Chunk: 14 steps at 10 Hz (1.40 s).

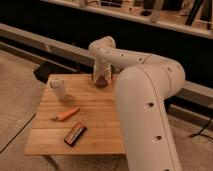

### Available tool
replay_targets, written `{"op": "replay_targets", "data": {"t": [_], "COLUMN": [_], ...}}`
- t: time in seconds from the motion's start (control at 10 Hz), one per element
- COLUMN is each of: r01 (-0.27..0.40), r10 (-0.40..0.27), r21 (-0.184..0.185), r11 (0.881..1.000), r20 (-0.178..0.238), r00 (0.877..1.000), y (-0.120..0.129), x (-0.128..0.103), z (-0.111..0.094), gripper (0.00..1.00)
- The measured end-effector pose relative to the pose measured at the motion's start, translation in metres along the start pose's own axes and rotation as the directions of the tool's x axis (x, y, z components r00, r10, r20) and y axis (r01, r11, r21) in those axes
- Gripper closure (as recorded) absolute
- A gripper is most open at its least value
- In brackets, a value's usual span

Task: Pick up the ceramic bowl

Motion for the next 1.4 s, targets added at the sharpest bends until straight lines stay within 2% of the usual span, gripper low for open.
{"op": "replay_targets", "data": {"t": [0.3,0.5,0.8,1.2,1.3,1.4], "r01": [-0.039,-0.066,-0.106,-0.106,-0.102,-0.094], "r10": [0.039,0.067,0.11,0.11,0.105,0.098], "r21": [0.017,0.031,0.044,0.035,0.035,0.038], "r11": [0.999,0.997,0.993,0.994,0.994,0.995], "r20": [-0.018,-0.044,-0.083,-0.113,-0.119,-0.128], "r00": [0.999,0.997,0.99,0.988,0.987,0.987], "y": [-0.012,-0.021,-0.034,-0.037,-0.037,-0.036], "x": [-0.036,-0.048,-0.056,-0.057,-0.056,-0.054], "z": [0.02,0.037,0.062,0.086,0.09,0.094], "gripper": [0.35,0.35,0.35,0.36,0.39,0.48]}}
